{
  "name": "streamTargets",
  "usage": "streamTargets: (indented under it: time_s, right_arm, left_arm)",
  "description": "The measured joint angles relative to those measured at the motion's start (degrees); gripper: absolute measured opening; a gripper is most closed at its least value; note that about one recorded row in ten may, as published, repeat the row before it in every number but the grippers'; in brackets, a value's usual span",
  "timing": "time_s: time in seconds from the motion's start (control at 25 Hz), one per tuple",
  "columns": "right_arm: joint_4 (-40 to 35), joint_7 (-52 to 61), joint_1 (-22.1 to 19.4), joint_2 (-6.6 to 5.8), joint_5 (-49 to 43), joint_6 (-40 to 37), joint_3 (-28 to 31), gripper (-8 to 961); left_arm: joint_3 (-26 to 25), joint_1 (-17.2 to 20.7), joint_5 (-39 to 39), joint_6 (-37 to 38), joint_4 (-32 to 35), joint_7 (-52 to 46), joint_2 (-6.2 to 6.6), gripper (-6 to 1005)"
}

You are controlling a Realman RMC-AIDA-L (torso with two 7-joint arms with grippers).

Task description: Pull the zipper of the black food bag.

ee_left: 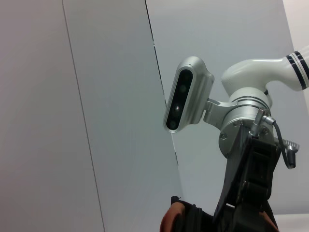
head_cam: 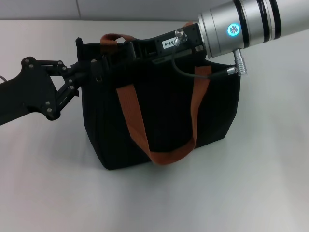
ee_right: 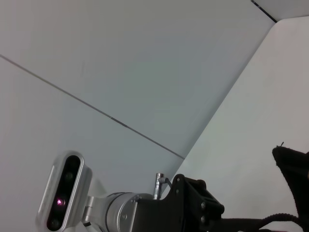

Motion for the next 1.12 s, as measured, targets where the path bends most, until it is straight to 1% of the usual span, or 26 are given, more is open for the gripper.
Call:
streamTargets:
  time_s: [0.28,0.44,0.72,0.92,1.12]
  right_arm:
    - [0.0,-0.19,0.0,0.0,0.02,0.12,0.0,213]
    - [0.0,-0.25,0.08,0.02,0.02,0.33,0.0,213]
    - [0.0,-0.64,0.41,0.14,0.02,0.56,-0.42,212]
    - [0.0,-0.99,0.59,0.21,0.04,1.51,-1.41,193]
    - [0.03,-1.0,0.59,0.27,0.08,1.62,-1.41,138]
  left_arm:
    - [0.54,-0.19,0.0,-0.1,0.99,-1.45,0.52,116]
    - [1.05,-0.26,0.6,-0.13,2.85,-3.41,0.48,117]
    - [0.77,-0.38,1.17,-0.23,3.25,-4.21,0.32,119]
    - [0.59,-0.36,1.19,-0.17,3.27,-4.26,0.32,121]
    - [0.53,-0.24,1.16,-0.05,3.27,-4.26,0.35,122]
